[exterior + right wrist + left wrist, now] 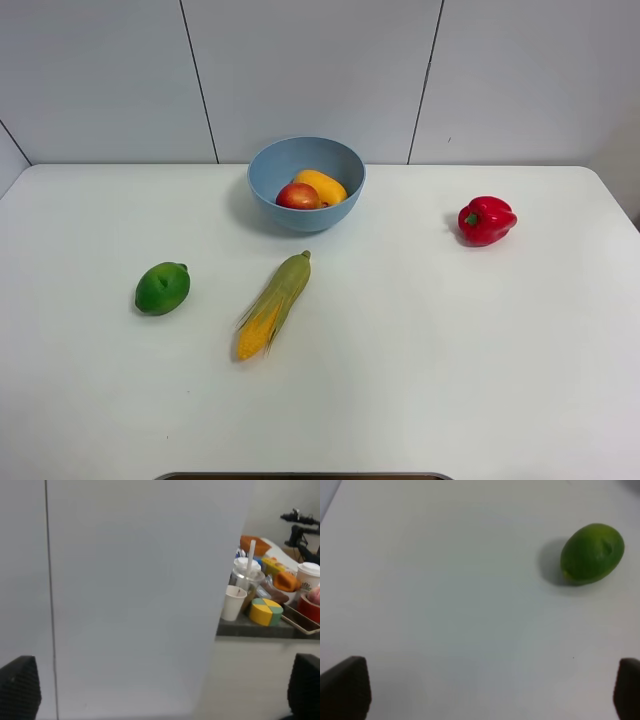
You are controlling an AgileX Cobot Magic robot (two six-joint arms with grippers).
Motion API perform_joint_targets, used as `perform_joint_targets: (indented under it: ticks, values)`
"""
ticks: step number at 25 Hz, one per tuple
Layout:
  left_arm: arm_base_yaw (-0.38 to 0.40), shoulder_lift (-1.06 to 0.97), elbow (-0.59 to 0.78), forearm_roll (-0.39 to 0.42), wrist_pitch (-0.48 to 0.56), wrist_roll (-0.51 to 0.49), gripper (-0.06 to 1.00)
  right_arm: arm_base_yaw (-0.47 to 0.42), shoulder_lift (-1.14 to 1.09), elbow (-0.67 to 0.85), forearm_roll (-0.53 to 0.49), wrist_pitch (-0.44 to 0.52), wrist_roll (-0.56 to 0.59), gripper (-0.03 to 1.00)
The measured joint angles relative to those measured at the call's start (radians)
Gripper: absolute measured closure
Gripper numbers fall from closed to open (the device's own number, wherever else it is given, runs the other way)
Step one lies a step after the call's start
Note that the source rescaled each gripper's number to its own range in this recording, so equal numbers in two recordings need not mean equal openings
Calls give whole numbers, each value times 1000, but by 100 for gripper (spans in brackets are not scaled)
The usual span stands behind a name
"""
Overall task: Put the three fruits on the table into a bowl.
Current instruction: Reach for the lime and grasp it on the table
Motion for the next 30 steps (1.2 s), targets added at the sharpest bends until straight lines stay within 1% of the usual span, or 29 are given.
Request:
perform_joint_targets:
  ticks: [2,4,7,9,14,17,20,23,30]
  values:
    - [0,0,0,0,0,0,-6,-35,-40,12,39,1,-8,-3]
    - [0,0,0,0,0,0,-6,-69,-84,58,66,-1,-16,-3]
    - [0,0,0,0,0,0,-6,-123,-165,195,82,-2,-25,-3]
    - [0,0,0,0,0,0,-6,-146,-223,315,93,-1,-26,-3]
    - [0,0,0,0,0,0,-6,-153,-337,589,133,3,-25,-3]
    - [0,0,0,0,0,0,-6,-153,-408,749,138,-25,-23,-3]
    - [0,0,0,0,0,0,-6,-153,-485,871,150,-44,-14,-3]
    - [0,0,0,0,0,0,-6,-153,-539,957,154,-44,9,-3]
    - [0,0,0,0,0,0,-6,-153,-649,1122,197,-50,9,-3]
